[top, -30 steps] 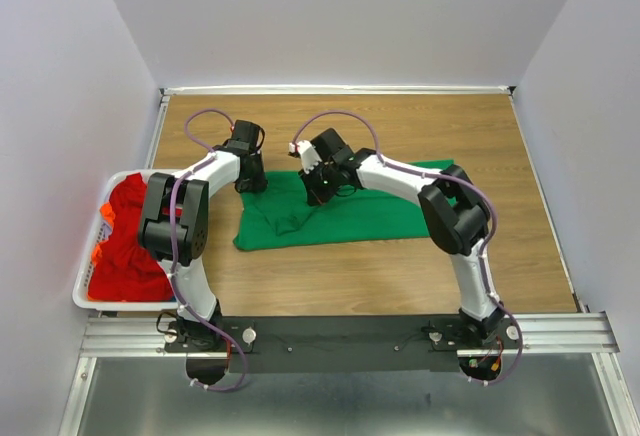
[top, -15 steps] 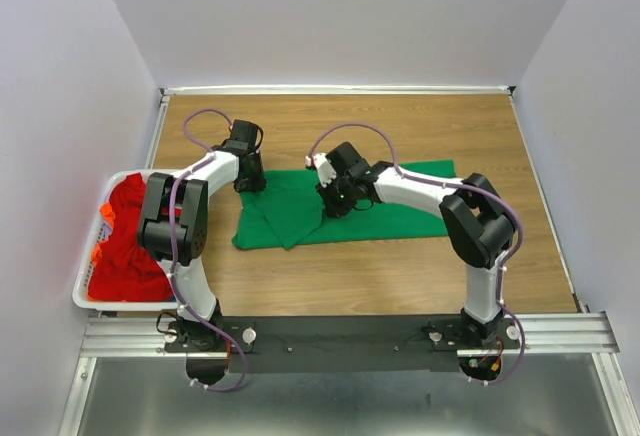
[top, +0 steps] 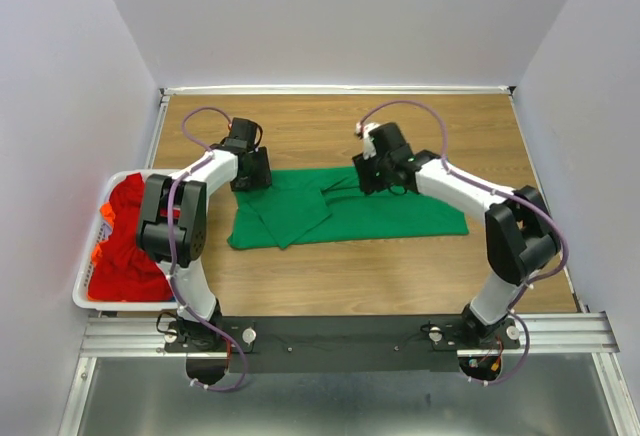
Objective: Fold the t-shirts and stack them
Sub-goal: Fold the tshirt
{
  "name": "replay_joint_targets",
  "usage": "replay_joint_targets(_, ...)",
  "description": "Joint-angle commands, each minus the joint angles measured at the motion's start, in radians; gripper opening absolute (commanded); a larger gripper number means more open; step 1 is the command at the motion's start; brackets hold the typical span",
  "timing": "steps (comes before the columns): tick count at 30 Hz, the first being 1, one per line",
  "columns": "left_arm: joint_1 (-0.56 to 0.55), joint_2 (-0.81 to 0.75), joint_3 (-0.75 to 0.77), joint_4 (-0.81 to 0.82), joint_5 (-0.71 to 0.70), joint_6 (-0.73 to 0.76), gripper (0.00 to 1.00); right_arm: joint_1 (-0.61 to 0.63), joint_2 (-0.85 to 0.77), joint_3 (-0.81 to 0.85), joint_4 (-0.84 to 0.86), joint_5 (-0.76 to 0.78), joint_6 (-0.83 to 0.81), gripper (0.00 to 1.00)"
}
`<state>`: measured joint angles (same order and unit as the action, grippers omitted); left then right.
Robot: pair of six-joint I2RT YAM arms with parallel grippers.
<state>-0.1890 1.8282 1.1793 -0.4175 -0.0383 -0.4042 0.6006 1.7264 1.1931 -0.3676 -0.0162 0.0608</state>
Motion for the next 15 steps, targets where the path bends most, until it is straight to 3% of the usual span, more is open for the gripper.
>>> replay_joint_targets(1, -0.016, -0.079, 0.062, -0.047, -0.023, 0.025, 0.71, -0.09, 0.004, 0.069, 0.003, 0.145, 0.085, 0.55)
replay_joint_targets(6, -0.137, -0.116, 0.14, -0.02, -0.012, 0.096, 0.75, -0.255, -0.011, 0.048, -0.008, 0.159, 0.224, 0.58)
replay_joint_targets(12, -0.297, -0.003, 0.235, 0.094, 0.066, 0.271, 0.84, -0.415, -0.066, -0.021, -0.008, 0.107, 0.365, 0.75)
replay_joint_targets(15, -0.354, 0.054, 0.298, 0.118, 0.11, 0.347, 0.85, -0.444, -0.088, -0.053, -0.01, 0.079, 0.39, 0.78)
